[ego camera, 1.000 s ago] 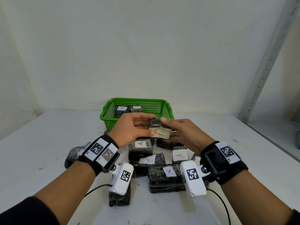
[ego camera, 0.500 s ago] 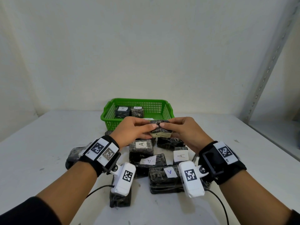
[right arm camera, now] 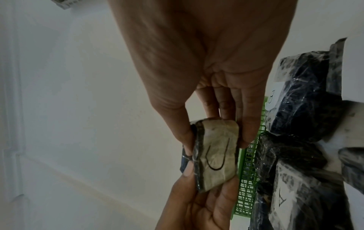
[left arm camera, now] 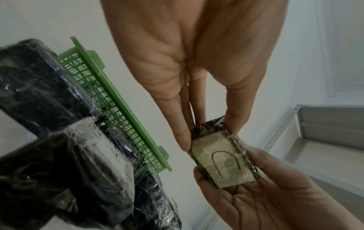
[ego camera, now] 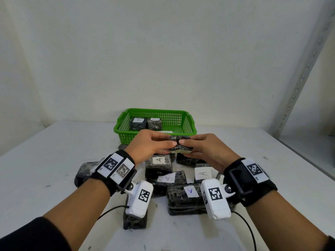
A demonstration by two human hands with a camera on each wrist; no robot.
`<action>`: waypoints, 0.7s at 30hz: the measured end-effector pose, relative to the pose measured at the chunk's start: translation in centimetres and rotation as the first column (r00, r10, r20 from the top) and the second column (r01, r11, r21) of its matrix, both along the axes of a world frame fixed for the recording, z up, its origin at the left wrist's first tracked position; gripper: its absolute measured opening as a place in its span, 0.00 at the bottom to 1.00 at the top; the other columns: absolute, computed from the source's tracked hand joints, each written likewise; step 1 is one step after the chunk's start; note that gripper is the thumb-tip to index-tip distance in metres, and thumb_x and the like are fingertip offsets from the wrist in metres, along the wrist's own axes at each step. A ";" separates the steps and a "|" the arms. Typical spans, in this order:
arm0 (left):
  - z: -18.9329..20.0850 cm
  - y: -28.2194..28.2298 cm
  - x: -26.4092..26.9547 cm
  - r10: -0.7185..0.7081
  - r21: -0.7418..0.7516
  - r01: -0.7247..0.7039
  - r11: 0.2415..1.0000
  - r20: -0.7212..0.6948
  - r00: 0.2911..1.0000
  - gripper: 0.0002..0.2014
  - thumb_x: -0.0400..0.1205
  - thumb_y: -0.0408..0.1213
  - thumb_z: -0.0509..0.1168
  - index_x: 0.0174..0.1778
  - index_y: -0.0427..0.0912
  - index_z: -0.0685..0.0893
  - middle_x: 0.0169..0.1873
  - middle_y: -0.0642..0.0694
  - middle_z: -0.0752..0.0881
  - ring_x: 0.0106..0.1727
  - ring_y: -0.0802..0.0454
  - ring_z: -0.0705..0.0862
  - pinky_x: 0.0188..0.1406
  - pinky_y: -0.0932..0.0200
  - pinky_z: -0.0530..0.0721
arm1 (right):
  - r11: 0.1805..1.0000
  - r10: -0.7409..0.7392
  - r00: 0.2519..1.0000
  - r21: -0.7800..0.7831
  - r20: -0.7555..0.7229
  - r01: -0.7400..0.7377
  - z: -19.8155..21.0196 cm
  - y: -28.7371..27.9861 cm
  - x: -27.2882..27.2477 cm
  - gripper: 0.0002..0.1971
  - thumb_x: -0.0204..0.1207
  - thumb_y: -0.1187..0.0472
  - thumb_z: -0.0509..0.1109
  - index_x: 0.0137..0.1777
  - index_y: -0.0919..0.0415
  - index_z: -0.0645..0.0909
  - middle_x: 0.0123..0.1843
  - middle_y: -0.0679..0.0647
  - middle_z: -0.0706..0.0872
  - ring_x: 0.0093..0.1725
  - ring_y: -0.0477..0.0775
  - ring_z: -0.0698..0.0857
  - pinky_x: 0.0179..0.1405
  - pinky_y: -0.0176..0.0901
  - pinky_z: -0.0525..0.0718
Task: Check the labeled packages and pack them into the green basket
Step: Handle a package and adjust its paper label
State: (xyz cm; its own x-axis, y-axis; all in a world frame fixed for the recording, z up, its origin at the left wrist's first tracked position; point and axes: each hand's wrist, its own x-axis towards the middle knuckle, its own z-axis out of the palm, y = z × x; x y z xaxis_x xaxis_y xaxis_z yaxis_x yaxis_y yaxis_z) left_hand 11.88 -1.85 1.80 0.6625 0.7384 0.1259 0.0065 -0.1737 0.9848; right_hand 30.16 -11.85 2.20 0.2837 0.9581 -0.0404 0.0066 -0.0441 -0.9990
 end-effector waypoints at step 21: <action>0.6 -0.1 -0.3 -0.057 0.076 0.057 0.996 -0.004 0.998 0.18 0.74 0.31 0.78 0.60 0.37 0.89 0.50 0.43 0.93 0.52 0.50 0.92 0.51 0.62 0.89 | 0.999 0.036 0.999 -0.007 -0.027 -0.036 0.6 0.0 -0.1 0.18 0.72 0.63 0.84 0.57 0.74 0.91 0.59 0.70 0.92 0.56 0.60 0.93 0.65 0.54 0.91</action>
State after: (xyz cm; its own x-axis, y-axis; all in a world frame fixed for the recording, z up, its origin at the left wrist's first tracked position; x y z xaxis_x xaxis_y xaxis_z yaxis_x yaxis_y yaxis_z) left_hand 11.58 -1.96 2.40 0.7033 0.6880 0.1790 -0.0039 -0.2480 0.9687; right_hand 30.05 -11.85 2.80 0.2474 0.9674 -0.0547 -0.0181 -0.0518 -0.9985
